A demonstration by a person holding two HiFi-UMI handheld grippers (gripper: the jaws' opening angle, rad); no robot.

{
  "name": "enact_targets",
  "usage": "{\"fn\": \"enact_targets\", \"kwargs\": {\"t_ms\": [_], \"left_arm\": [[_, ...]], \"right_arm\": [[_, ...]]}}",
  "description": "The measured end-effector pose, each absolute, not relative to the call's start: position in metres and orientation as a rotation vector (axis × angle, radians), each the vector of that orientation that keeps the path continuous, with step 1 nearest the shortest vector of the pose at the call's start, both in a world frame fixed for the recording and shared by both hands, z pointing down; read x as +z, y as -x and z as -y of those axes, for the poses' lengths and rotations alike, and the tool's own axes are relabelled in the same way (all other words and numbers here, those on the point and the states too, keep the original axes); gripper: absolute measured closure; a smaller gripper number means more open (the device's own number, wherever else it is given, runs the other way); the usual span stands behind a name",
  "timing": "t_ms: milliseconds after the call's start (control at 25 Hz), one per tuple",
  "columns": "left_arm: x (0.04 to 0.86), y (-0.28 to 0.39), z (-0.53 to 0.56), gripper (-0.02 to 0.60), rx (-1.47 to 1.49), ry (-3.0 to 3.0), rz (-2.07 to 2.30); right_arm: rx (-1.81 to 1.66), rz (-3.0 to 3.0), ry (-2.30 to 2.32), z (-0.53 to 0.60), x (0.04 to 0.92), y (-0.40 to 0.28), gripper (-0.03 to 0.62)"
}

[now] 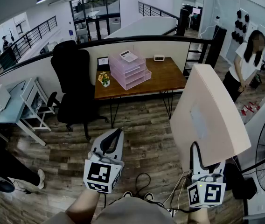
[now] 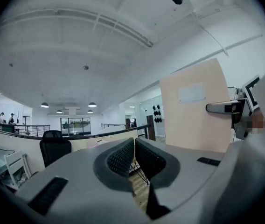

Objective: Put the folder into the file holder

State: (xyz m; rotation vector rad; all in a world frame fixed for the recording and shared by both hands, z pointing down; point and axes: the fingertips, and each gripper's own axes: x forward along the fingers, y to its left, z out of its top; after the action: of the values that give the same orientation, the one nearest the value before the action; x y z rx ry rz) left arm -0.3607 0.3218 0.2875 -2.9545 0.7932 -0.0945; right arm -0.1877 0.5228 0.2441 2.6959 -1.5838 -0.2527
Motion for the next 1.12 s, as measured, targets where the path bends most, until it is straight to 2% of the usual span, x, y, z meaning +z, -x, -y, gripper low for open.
{"fn": "enact_targets", "kwargs": {"t_ms": [1120], "left_arm": [[0.304,0.298,-0.361,0.569,-0.117,2.907,-0.984]], "right_arm": [[-0.183,1.772,-2.599,-0.53,0.276,0.101,0.315]]}}
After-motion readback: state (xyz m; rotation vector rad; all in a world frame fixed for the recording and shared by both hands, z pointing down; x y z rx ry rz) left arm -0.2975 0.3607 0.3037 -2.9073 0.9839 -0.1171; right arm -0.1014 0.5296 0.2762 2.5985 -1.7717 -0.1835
